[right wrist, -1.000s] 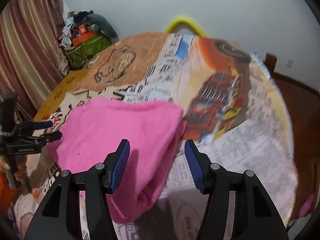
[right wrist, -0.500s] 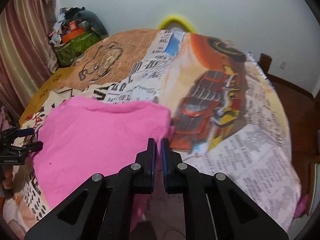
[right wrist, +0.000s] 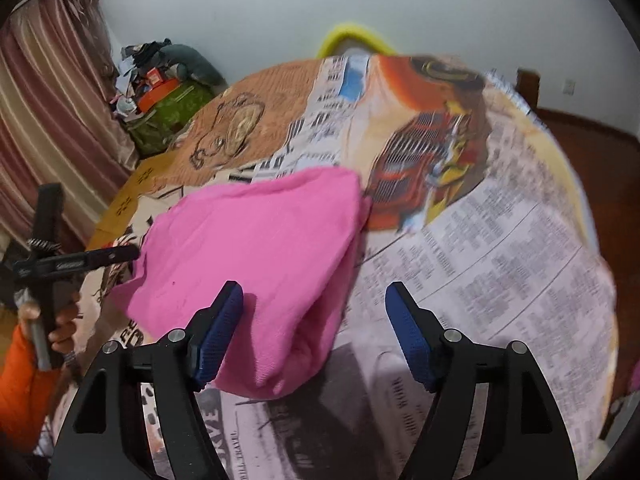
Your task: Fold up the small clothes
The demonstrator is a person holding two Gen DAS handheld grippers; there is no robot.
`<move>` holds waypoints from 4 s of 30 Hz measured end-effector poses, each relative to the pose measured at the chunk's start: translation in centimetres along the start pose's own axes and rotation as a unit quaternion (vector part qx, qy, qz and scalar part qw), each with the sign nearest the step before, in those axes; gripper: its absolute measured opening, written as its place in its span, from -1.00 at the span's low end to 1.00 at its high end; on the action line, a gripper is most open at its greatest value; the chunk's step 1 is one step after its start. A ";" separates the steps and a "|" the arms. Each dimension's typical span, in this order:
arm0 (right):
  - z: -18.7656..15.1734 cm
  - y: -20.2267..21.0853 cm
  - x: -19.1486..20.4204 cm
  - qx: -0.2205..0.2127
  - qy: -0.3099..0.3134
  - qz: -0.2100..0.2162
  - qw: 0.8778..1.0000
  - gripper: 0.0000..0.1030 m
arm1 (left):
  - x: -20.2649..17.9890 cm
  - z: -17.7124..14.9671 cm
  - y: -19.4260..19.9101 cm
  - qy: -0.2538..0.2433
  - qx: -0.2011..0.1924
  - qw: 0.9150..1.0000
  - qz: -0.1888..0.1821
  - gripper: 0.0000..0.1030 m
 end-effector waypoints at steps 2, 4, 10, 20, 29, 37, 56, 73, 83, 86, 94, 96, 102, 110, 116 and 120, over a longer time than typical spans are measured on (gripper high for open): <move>-0.2 -0.9 0.1 0.012 -0.006 0.006 1.000 0.36 | -0.5 0.3 -0.8 0.000 0.003 1.000 -0.013 0.66; -0.3 -1.9 0.2 0.023 -0.012 0.013 1.000 0.36 | -1.2 0.6 -1.1 -0.006 0.004 1.000 -0.024 0.66; 0.3 -3.3 0.9 0.024 -0.014 0.027 0.999 0.39 | -3.5 0.9 -2.0 -0.028 0.013 0.998 -0.057 0.32; 0.2 -3.8 2.2 0.036 -0.037 0.061 0.997 -0.73 | -5.2 0.4 -1.0 -0.009 0.014 0.995 -0.095 -0.64; 1.0 1.5 6.3 -0.015 0.041 0.048 0.998 -0.76 | -6.0 0.1 6.8 -0.043 -0.052 0.995 -0.069 -0.67; 2.5 6.4 12.5 -0.066 0.069 0.069 0.993 -0.77 | -4.3 -0.8 16.4 -0.065 -0.127 0.989 -0.039 -0.67; -2.5 -0.1 21.9 0.009 0.102 0.083 0.991 -0.77 | 8.3 -7.0 15.3 -0.012 -0.065 0.998 0.022 -0.66; -4.5 -2.8 19.2 0.041 0.119 0.002 0.992 -0.46 | 14.9 -7.8 14.6 0.016 -0.063 0.991 0.113 -0.53; -2.5 1.2 23.0 -0.023 0.161 0.022 0.986 -0.16 | 8.7 -7.8 17.8 -0.070 -0.102 0.987 0.101 0.11; -3.3 0.0 24.5 -0.014 0.179 0.029 0.983 -0.01 | 7.3 -7.9 16.6 -0.075 -0.096 0.989 0.087 0.26; -7.8 -4.3 24.3 0.059 0.215 0.019 0.975 0.05 | 7.6 -10.3 11.1 -0.064 -0.031 0.993 0.098 0.28; -8.1 -4.3 24.0 0.063 0.213 0.025 0.975 0.05 | 8.4 -11.5 10.0 -0.059 -0.014 0.992 0.108 0.29; -8.3 -3.0 22.8 0.057 0.202 0.030 0.977 0.07 | 10.1 -13.0 10.7 -0.036 -0.017 0.993 0.108 0.43; -8.9 -0.8 20.9 0.044 0.203 -0.005 0.978 0.17 | 11.1 -13.9 14.0 -0.044 -0.034 0.986 0.158 0.42; -7.7 2.9 20.2 0.008 0.184 -0.006 0.983 0.17 | 9.4 -13.3 18.9 -0.047 -0.083 0.983 0.158 0.42; -6.0 6.9 21.0 -0.046 0.178 0.003 0.983 0.17 | 6.2 -12.3 24.6 -0.060 -0.149 0.976 0.145 0.42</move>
Point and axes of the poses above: each gripper's, at about its wrist camera, not at the fingertips, and y roughly against the way its jaws point, x to its left, z to its top, the point moved 10 cm from there along -y, roughly the way its jaws point, and after that the axes turned 6 degrees about -z, right-handed, at the moved point
